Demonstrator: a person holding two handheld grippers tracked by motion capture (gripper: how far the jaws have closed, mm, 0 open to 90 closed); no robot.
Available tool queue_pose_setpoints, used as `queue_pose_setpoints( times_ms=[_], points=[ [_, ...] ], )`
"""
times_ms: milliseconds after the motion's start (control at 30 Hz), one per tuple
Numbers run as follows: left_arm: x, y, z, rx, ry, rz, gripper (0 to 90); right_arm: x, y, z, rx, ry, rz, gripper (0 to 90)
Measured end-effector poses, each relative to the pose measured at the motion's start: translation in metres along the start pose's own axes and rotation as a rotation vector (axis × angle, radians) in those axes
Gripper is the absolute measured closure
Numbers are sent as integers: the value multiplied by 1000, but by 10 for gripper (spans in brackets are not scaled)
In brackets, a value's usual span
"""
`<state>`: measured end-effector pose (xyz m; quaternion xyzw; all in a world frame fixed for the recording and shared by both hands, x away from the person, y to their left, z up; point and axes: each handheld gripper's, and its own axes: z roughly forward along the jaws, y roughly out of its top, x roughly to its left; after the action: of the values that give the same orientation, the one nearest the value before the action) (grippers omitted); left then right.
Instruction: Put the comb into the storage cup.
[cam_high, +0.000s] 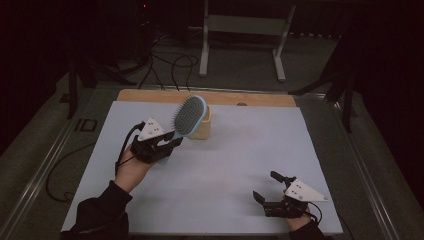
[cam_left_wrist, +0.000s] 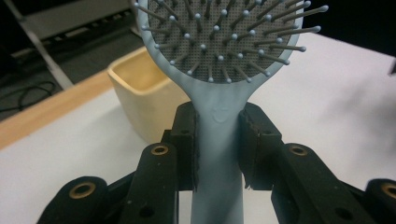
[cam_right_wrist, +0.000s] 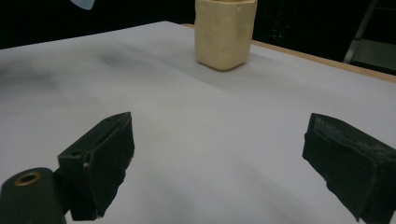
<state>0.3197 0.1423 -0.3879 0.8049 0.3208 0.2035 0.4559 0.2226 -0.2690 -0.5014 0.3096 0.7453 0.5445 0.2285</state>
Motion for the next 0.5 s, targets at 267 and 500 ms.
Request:
queue_pose_setpoints(
  times_ms=[267, 500],
  points=[
    [2, 9, 7, -39, 17, -24, 703, 0, 0, 0, -1, 3, 1, 88],
    [0, 23, 13, -94, 45, -42, 703, 0, 0, 0, -2, 6, 3, 88]
  ],
)
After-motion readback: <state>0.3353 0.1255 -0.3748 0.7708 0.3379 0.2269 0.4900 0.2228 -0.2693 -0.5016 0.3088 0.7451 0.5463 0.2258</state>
